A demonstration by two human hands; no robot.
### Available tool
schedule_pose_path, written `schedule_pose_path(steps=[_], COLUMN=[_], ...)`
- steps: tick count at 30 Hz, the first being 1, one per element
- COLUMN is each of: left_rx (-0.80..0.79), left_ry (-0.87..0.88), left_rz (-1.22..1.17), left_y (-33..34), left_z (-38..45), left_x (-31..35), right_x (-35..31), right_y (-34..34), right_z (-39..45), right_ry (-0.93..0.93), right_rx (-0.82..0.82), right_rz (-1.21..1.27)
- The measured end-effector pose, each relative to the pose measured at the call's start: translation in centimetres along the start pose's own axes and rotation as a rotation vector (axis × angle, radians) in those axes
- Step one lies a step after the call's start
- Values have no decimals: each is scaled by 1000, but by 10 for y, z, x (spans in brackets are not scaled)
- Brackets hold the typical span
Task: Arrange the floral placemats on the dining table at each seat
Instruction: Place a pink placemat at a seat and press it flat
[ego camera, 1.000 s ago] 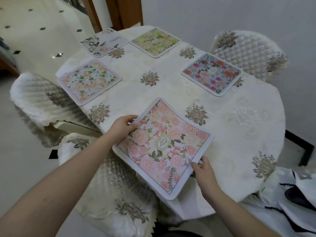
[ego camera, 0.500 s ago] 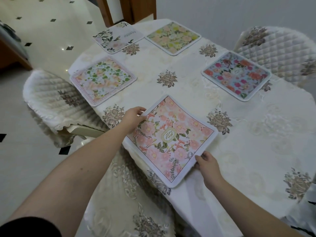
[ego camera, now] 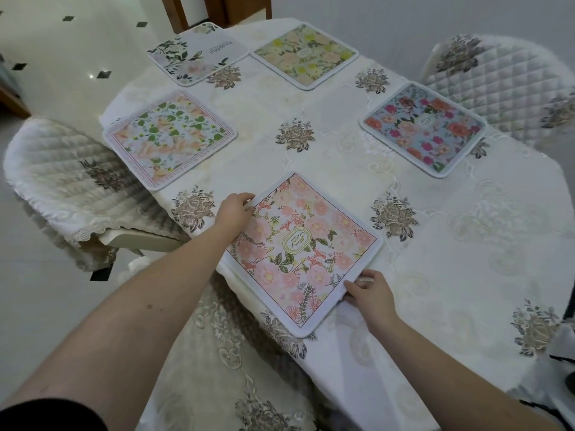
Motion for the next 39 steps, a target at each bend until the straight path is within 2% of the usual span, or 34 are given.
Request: schedule_pose_path(steps=[7,14,17,21,24,27,29,31,33,39], left_rx=[28,111,93,91,132,144,115,94,125,205], left_ry=[35,96,155,169,108,29,5,-15,-38,-92], left_rz=[192,185,197,136,92,83,176,300,353,370], left_y=[13,24,46,83,107,132,156,173,177,170], left_z=[-10,-50,-78,-119,-143,-160,-167,-171,-173,-178], left_x=[-6,5,18,41,47,49,46,41,35,37], right_x=[-1,-13,-33,-65,-82,-75,-64,-52,-46,-44], right_y=[-6,-37,-37,-3,42,89,105,107,102,103], right_z=[2,8,7,6,6,7,8,12,17,22], right_ry=[-43,-97,-231,-523,-809,-970,-1052,-1141,-1178,-1134], right_rx=[-6,146,125,-25,-132,-270,-321,-301,-260,-278], right_rz=[-267,-504,-509,-563,-714,-905,-1051,-1196,-1285,-1311])
Point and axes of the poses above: each hand's wrist, its own z-axis towards the middle knuckle, its own y-axis out of the palm, x = y × z, the point moved 9 cm from there along z, towards the middle knuckle, and after that the axes turned 6 degrees about -z, right-handed, at the moved point
